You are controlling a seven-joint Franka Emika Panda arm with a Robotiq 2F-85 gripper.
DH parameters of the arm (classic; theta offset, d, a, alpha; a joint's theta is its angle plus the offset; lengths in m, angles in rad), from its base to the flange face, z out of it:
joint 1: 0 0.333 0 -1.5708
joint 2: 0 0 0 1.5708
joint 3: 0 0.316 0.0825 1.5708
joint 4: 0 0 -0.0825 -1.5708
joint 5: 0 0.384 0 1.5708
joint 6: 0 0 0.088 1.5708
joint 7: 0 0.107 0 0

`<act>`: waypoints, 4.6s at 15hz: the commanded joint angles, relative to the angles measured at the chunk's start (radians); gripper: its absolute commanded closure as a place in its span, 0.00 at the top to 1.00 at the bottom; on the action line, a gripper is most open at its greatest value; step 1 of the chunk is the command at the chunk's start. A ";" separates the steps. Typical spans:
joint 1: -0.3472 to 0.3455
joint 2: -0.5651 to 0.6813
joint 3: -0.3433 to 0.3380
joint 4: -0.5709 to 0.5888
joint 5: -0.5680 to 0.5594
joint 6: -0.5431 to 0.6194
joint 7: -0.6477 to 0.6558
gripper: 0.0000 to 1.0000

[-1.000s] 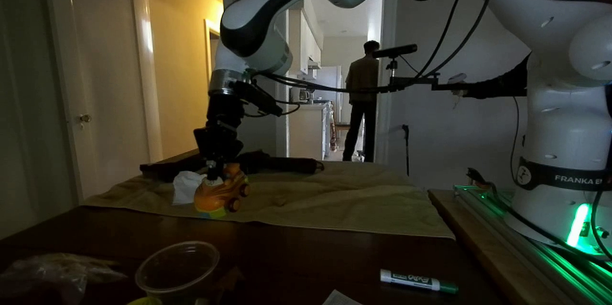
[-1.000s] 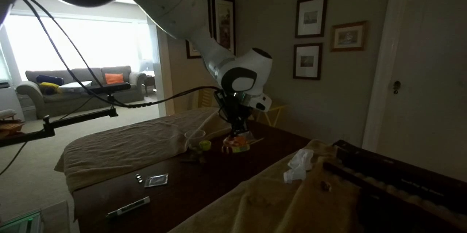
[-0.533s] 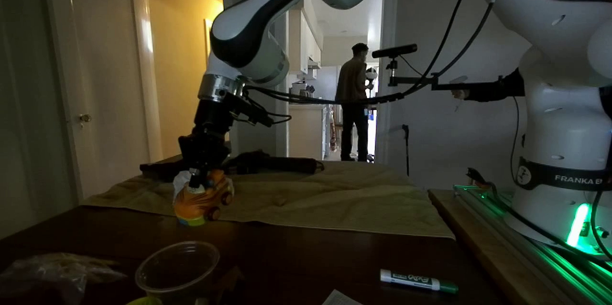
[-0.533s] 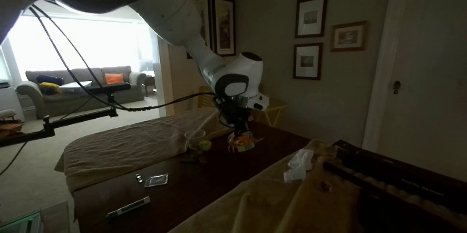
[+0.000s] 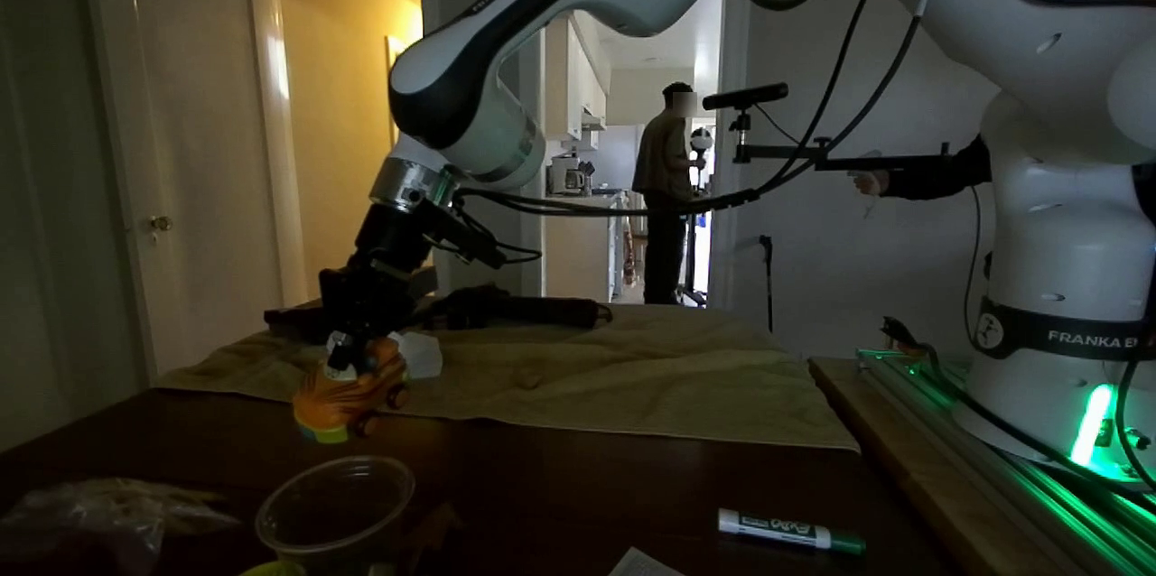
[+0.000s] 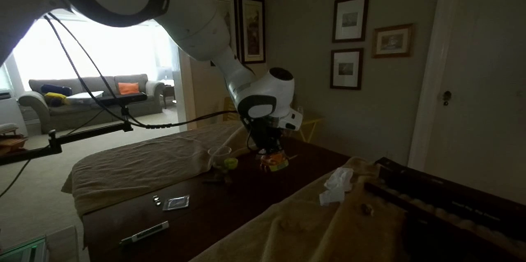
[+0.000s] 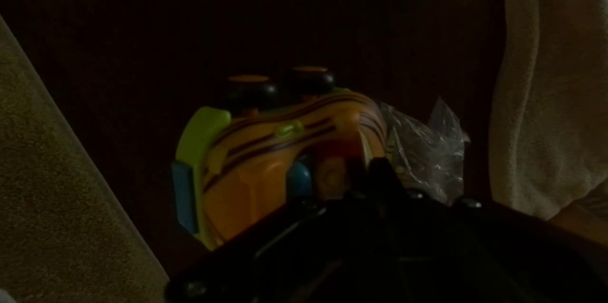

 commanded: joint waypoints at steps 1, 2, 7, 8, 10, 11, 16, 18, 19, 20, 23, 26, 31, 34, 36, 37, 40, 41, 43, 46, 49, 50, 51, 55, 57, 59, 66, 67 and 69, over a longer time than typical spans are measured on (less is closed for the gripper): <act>-0.035 0.039 0.059 0.032 0.087 0.053 -0.082 0.02; -0.044 0.045 0.073 0.033 0.100 0.061 -0.090 0.02; -0.081 0.074 0.121 0.044 0.153 0.059 -0.106 0.02; -0.086 0.081 0.128 0.047 0.166 0.061 -0.113 0.02; -0.092 0.089 0.137 0.052 0.185 0.056 -0.126 0.02; -0.093 0.096 0.140 0.057 0.193 0.054 -0.134 0.02; -0.091 0.129 0.143 0.084 0.207 0.039 -0.144 0.02; -0.094 0.142 0.147 0.090 0.211 0.037 -0.145 0.02; -0.095 0.147 0.149 0.091 0.215 0.036 -0.146 0.02; -0.098 0.154 0.152 0.095 0.218 0.034 -0.148 0.02; -0.098 0.174 0.158 0.107 0.230 0.033 -0.155 0.02; -0.099 0.199 0.163 0.126 0.231 0.029 -0.163 0.02; -0.113 0.235 0.181 0.140 0.239 0.015 -0.164 0.02; -0.126 0.237 0.187 0.129 0.256 0.007 -0.161 0.02; -0.130 0.229 0.182 0.115 0.274 0.002 -0.158 0.02; -0.132 0.226 0.179 0.108 0.284 -0.001 -0.158 0.02; -0.143 0.205 0.170 0.068 0.322 -0.011 -0.154 0.02; -0.150 0.202 0.170 0.056 0.341 -0.013 -0.161 0.02; -0.156 0.188 0.163 0.028 0.379 -0.025 -0.169 0.02; -0.162 0.150 0.147 -0.037 0.446 -0.031 -0.185 0.02; -0.164 0.093 0.123 -0.125 0.536 -0.026 -0.211 0.02; -0.164 0.073 0.116 -0.157 0.572 -0.023 -0.226 0.02; -0.160 0.048 0.104 -0.192 0.612 -0.023 -0.240 0.02; -0.128 -0.048 0.046 -0.329 0.779 -0.033 -0.303 0.02; -0.102 -0.107 0.006 -0.404 0.853 -0.044 -0.319 0.02; -0.068 -0.150 -0.037 -0.468 0.926 -0.055 -0.341 0.02; 0.068 -0.262 -0.184 -0.597 0.976 -0.097 -0.315 0.47; 0.081 -0.275 -0.197 -0.613 0.967 -0.098 -0.308 0.53; 0.109 -0.315 -0.222 -0.643 0.944 -0.085 -0.281 0.66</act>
